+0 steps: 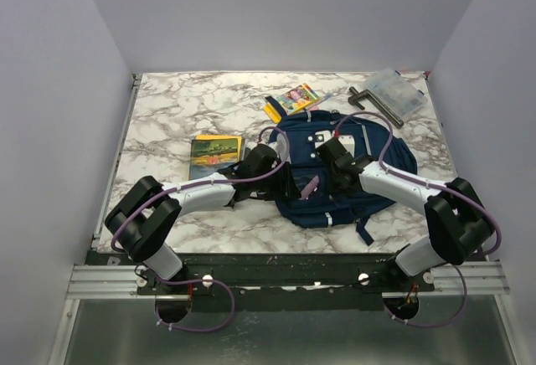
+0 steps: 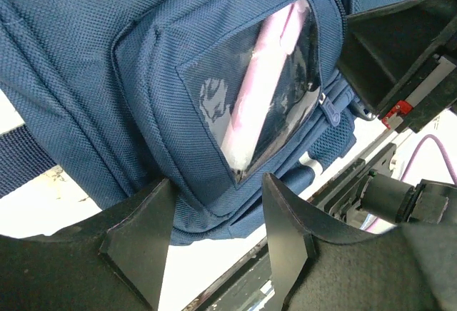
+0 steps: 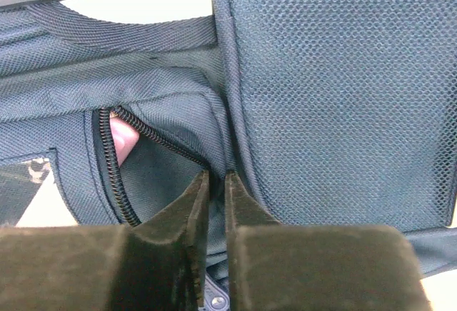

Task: Pack the student bag
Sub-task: Adjust the stationery in the student bag.

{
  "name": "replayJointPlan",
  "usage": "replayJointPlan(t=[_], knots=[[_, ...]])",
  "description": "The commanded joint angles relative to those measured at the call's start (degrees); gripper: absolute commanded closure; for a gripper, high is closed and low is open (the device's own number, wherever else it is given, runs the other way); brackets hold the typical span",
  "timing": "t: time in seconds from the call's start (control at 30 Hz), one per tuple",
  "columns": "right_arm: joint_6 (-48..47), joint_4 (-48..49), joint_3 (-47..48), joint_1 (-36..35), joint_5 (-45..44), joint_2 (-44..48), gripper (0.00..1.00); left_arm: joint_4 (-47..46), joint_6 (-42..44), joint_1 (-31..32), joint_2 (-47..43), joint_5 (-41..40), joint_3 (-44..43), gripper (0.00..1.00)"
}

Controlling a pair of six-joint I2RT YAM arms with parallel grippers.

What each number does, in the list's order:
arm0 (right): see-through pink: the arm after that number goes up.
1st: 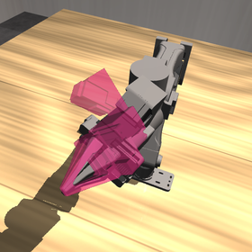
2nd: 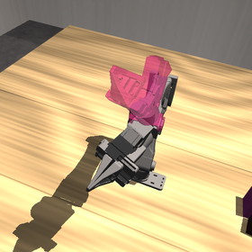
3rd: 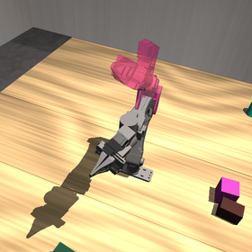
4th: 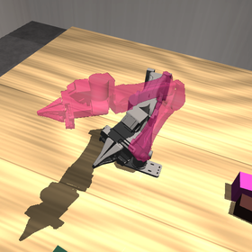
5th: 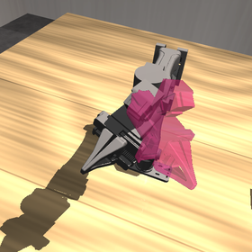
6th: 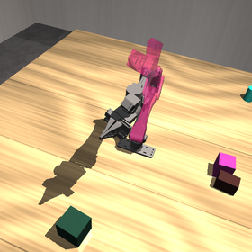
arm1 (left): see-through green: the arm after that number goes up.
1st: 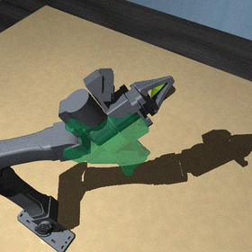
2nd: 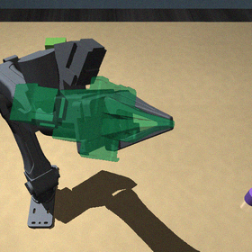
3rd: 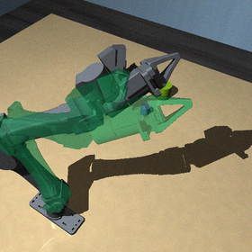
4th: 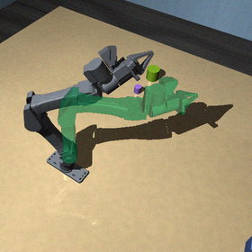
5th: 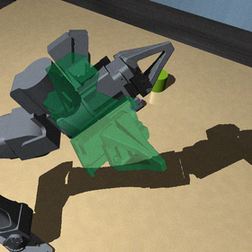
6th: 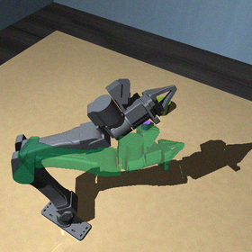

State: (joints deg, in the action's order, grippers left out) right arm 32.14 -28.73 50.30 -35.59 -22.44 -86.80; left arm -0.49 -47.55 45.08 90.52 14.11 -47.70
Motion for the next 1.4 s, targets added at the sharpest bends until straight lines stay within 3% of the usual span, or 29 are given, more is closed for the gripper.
replayJointPlan(t=[0.0,0.07,0.27,0.43,0.63,0.87,1.03,1.1,1.17,1.2,1.23,1.37], knots=[[1.08,-3.02,0.42,0.21,-3.98,1.24,0.93,1.82,0.79,-0.83,-0.01,-0.64,1.99,0.46],[1.18,-3.92,1.20,0.32,-3.98,3.28,0.99,1.86,1.01,-0.87,0.26,-0.42,1.91,0.46],[5.43,-8.62,0.61,0.26,2.22,12.99,1.00,1.92,3.06,-0.86,0.81,0.57,0.50,0.45],[12.16,-10.24,-4.77,0.25,12.94,21.84,0.99,1.96,3.44,-0.84,3.61,3.39,-2.29,0.43],[18.72,-11.71,-10.42,0.27,17.18,31.04,0.99,1.91,3.75,-0.36,4.43,4.51,-3.62,0.45],[20.57,-14.21,-10.52,0.27,9.95,32.80,1.00,1.49,3.20,1.23,1.55,5.40,-2.04,0.41],[16.97,-12.32,-7.12,0.26,11.12,32.27,1.00,1.56,3.78,0.88,-3.64,4.62,0.11,0.29],[15.50,-12.97,-6.64,0.27,11.45,31.20,0.95,1.86,4.03,0.26,-6.23,4.77,0.61,0.25],[14.62,-13.87,-6.33,0.32,11.83,30.76,0.82,2.85,4.49,-0.61,-9.27,4.84,0.83,0.21],[12.60,-13.57,-5.77,0.28,13.06,31.90,0.63,5.71,5.82,-1.29,-12.78,3.78,0.43,0.16],[11.64,-13.31,-5.43,0.31,13.57,32.34,0.58,6.50,6.29,-1.45,-14.02,3.37,0.33,0.15],[8.49,-11.94,-2.81,0.28,15.32,32.05,0.44,9.82,8.03,-2.62,-18.14,2.46,0.09,0.14]])
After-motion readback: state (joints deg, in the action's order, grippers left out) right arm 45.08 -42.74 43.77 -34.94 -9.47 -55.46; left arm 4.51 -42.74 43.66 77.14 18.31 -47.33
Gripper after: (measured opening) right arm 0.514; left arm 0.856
